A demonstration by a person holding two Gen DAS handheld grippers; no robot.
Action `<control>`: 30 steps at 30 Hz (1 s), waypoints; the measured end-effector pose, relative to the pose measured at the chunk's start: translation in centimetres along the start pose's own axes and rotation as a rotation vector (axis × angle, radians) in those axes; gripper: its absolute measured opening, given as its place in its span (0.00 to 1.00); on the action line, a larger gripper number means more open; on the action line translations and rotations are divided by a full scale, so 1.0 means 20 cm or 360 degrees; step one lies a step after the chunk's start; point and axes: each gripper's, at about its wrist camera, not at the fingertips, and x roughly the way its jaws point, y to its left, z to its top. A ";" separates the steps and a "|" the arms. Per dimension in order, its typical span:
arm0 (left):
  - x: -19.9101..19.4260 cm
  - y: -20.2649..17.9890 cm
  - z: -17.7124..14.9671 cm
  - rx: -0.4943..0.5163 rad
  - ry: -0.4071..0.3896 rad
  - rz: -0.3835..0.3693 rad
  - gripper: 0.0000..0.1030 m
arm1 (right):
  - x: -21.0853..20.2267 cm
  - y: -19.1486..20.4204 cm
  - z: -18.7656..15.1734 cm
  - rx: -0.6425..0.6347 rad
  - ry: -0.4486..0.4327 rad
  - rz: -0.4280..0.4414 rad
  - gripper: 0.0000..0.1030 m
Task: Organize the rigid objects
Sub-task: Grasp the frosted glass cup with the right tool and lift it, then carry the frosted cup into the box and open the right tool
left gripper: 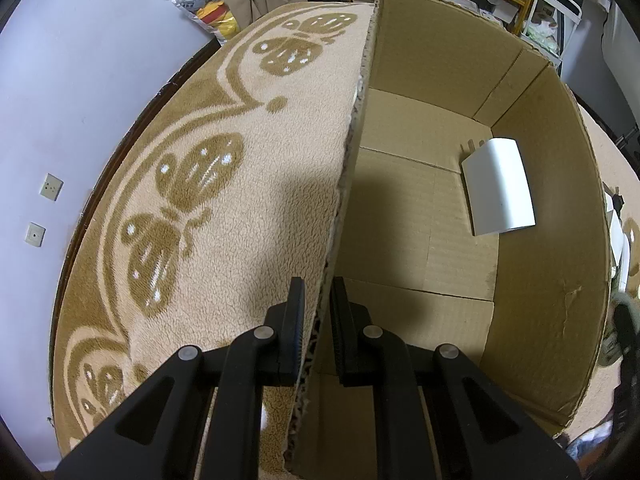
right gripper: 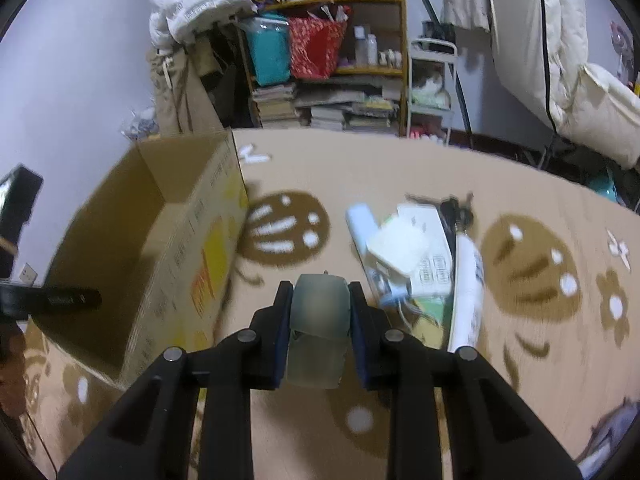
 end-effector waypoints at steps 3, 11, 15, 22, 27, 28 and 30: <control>0.00 0.00 0.00 -0.0001 0.0001 -0.0002 0.11 | -0.02 0.03 0.08 -0.0002 -0.0052 0.0030 0.28; 0.00 0.00 0.00 -0.0003 0.0002 -0.0004 0.11 | -0.09 0.17 0.32 -0.0071 -0.0228 0.0125 0.28; 0.00 0.00 0.00 -0.0003 0.0002 -0.0004 0.11 | -0.13 0.27 0.43 -0.0104 -0.0293 0.0199 0.28; 0.01 0.01 0.00 -0.0003 -0.0002 -0.0009 0.11 | -0.15 0.44 0.52 -0.0133 -0.0323 0.0382 0.28; 0.01 0.01 0.00 -0.0004 0.0002 -0.0021 0.11 | -0.12 0.49 0.49 -0.0125 -0.0290 0.0441 0.28; 0.01 0.02 0.00 -0.0010 0.0005 -0.0030 0.11 | -0.10 0.50 0.49 -0.0125 -0.0274 0.0447 0.28; 0.01 0.02 0.00 -0.0011 0.0004 -0.0036 0.11 | -0.06 0.51 0.47 -0.0130 -0.0233 0.0455 0.28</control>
